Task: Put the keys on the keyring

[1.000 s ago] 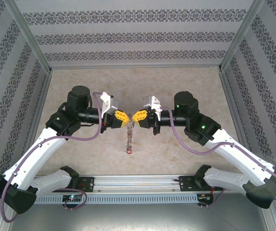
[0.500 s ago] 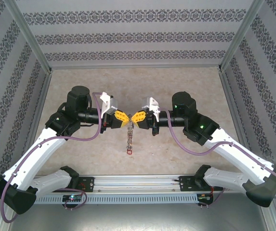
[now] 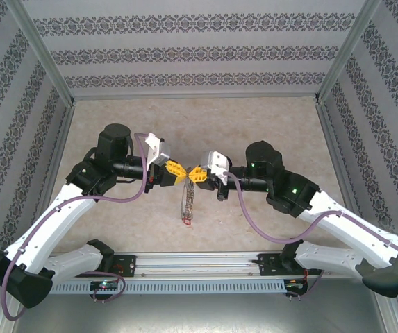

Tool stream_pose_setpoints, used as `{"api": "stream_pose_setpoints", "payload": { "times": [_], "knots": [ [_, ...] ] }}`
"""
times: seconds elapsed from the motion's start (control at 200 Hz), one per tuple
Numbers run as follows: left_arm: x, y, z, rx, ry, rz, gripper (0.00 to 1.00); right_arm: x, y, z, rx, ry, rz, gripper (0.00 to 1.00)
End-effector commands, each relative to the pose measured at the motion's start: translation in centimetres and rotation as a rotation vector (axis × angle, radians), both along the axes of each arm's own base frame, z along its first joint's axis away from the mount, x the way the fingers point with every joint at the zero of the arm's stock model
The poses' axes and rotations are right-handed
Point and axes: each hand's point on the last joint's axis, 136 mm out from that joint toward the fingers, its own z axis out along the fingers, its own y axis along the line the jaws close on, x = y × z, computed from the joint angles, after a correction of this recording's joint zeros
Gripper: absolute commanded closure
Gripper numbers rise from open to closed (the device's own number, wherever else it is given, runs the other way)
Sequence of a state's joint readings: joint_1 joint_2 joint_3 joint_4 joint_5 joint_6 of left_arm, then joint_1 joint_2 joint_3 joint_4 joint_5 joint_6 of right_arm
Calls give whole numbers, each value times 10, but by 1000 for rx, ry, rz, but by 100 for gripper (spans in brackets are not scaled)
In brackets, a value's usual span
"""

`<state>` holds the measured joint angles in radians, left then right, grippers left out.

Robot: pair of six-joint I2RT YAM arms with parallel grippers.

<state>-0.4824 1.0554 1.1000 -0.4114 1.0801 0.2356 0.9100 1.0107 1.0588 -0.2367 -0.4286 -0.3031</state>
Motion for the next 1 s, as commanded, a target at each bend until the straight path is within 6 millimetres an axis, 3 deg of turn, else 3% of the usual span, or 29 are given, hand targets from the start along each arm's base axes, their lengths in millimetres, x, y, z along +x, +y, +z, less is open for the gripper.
{"api": "stream_pose_setpoints", "payload": {
  "times": [0.0, 0.385, 0.634, 0.839, 0.999],
  "knots": [
    [6, -1, 30, -59, -82, 11, 100, -12, 0, -6, -65, -81, 17, 100],
    [8, -2, 37, -87, -83, 19, 100, 4, -5, -22, -220, -346, -170, 100],
    [8, -2, 40, -97, -92, 23, 100, 6, -7, -28, -244, -384, -199, 100],
    [8, -1, 42, -100, -99, 26, 100, 4, -9, -27, -209, -366, -203, 77],
    [8, 0, 42, -98, -110, 34, 100, -1, -19, -14, -137, -310, -218, 71]
  ]
}}
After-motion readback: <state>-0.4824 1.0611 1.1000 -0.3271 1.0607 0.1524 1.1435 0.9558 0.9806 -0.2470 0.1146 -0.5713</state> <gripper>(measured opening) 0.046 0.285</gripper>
